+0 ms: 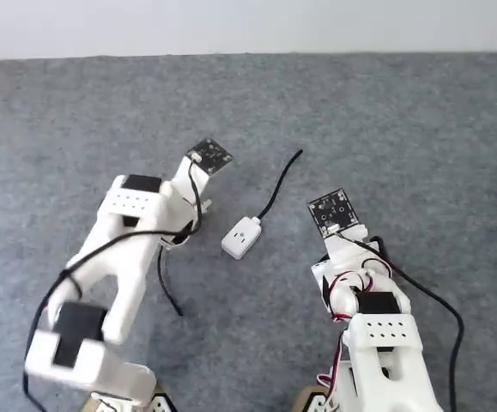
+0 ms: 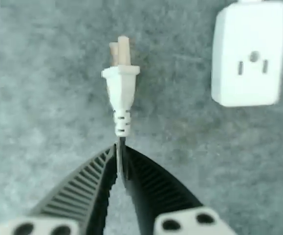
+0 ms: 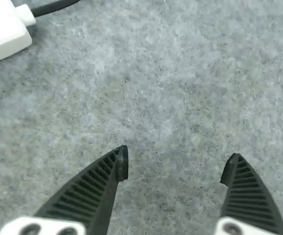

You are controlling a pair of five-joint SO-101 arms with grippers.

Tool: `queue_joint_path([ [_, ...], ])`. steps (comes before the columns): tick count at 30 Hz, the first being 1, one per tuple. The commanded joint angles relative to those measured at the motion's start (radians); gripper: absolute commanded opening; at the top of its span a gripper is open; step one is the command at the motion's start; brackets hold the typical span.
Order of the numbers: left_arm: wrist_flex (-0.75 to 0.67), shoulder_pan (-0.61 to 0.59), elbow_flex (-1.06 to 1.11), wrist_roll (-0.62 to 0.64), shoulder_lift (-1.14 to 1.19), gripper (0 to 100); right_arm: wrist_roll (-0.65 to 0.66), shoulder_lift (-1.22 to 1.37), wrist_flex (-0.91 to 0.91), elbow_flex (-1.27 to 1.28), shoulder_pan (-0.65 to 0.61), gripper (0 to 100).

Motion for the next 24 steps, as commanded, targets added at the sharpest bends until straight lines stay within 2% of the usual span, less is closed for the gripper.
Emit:
queue_joint_path([
  [1,0.008,-0.011,0.051,0.028,-0.206,1,-0.003,-0.005,-0.018,-0.005,-0.005,31.4],
  [7,-0.081,-0.009,0.226,0.068,-0.499,1,-0.003,-0.005,-0.018,-0.005,-0.002,31.4],
  [10,-0.167,-0.002,0.32,0.068,-0.574,1,-0.003,-0.005,-0.018,-0.005,-0.001,31.4],
  [14,-0.359,-0.008,0.409,0.068,-0.499,1,-0.003,-0.005,-0.018,-0.005,-0.001,31.4],
  [16,-0.396,-0.009,0.398,0.068,-0.413,1,-0.003,-0.005,-0.018,-0.005,-0.001,31.4],
  [19,-0.356,-0.011,0.302,0.066,-0.244,2,-0.003,-0.005,-0.018,-0.005,-0.001,31.4],
  [21,-0.258,-0.011,0.188,0.066,-0.12,2,-0.003,-0.005,-0.018,-0.005,-0.001,31.4],
  [24,-0.083,-0.011,-0.005,0.072,0.058,10,-0.003,-0.005,-0.018,-0.005,-0.001,31.4],
])
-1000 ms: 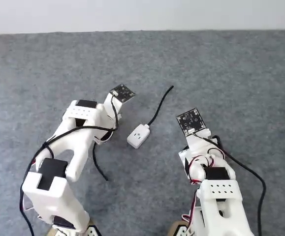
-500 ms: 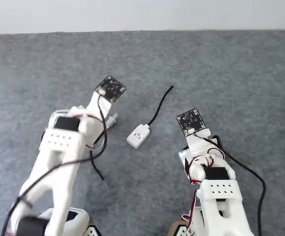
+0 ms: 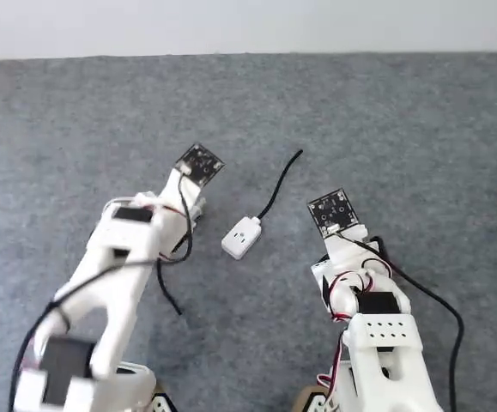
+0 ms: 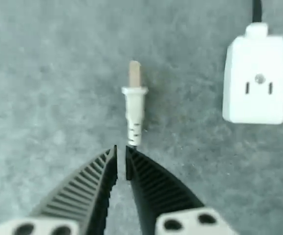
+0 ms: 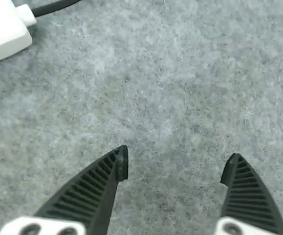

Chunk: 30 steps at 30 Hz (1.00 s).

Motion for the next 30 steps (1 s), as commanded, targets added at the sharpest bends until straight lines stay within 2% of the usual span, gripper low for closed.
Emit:
queue_joint_path([
  [1,0.193,-0.009,-0.254,0.014,0.19,14,-0.003,-0.005,-0.018,-0.005,0.001,31.4],
  [4,0.269,-0.009,-0.363,0.025,0.316,20,-0.003,-0.005,-0.018,-0.005,0.001,31.4],
  [7,0.27,-0.009,-0.394,0.025,0.374,18,-0.003,-0.005,-0.016,-0.005,0.001,31.4],
  [15,0.247,-0.015,-0.4,0.029,0.385,16,-0.003,-0.005,-0.016,-0.005,0.001,31.4],
  [21,0.221,-0.077,-0.432,0.06,0.396,16,-0.003,-0.005,-0.016,-0.005,0.001,31.4],
  [30,0.221,-0.08,-0.432,0.063,0.397,16,-0.003,-0.005,-0.015,-0.005,0.001,31.4],
])
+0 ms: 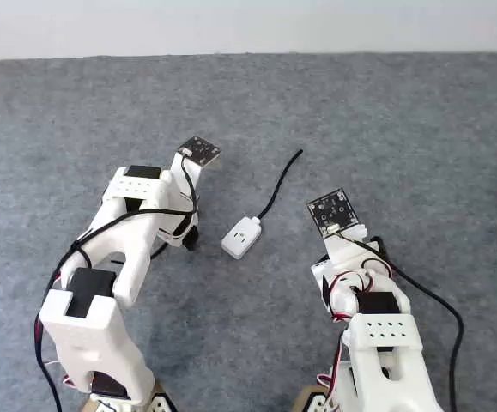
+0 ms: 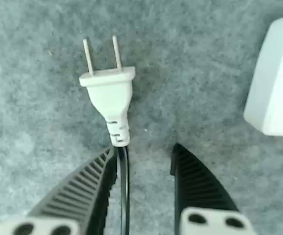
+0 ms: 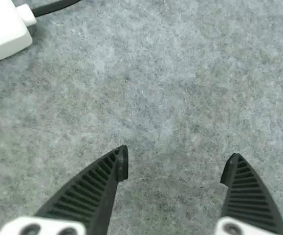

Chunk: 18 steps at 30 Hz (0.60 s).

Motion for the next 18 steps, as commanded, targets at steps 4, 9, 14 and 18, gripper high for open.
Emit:
queue_joint_path([
  [4,-0.04,-0.037,-0.041,0.017,0.002,16,-0.003,-0.005,-0.015,-0.005,0.001,31.4],
  [9,-0.077,-0.057,-0.047,0.055,0.002,16,-0.003,-0.005,-0.013,-0.005,0.001,31.4],
  [14,-0.075,-0.048,-0.047,0.06,0.002,16,-0.003,-0.005,-0.013,-0.005,0.001,31.4],
  [18,-0.054,-0.048,-0.045,0.06,0.008,16,-0.003,-0.005,-0.013,-0.005,-0.004,31.4],
])
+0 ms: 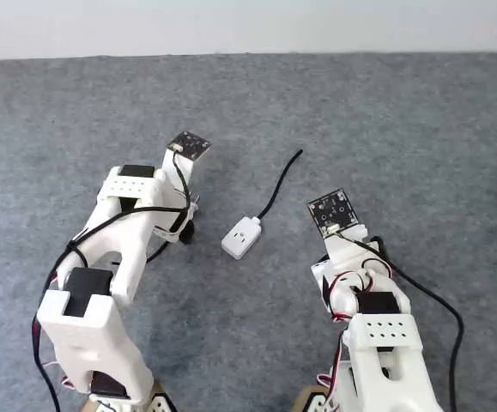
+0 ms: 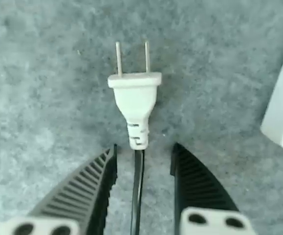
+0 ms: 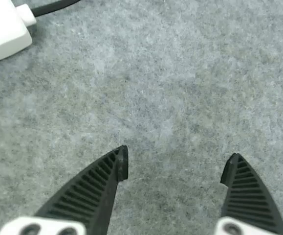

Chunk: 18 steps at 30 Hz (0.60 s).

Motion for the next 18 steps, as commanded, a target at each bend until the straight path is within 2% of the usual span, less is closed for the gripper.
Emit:
queue_joint_path([
  [1,-0.009,-0.018,-0.045,0.014,0.018,16,-0.003,-0.005,-0.013,-0.005,-0.004,31.4],
  [5,0.104,-0.011,-0.156,0.012,0.117,15,-0.003,-0.005,-0.012,-0.005,-0.001,31.4],
  [10,0.256,-0.011,-0.355,0.012,0.27,1,-0.003,-0.005,-0.012,-0.005,0.001,31.4],
  [13,0.307,-0.012,-0.41,0.012,0.318,1,-0.003,-0.005,-0.013,-0.005,0.001,31.4],
  [18,0.313,-0.012,-0.418,0.012,0.325,1,-0.003,-0.005,-0.013,-0.005,0.001,31.4],
])
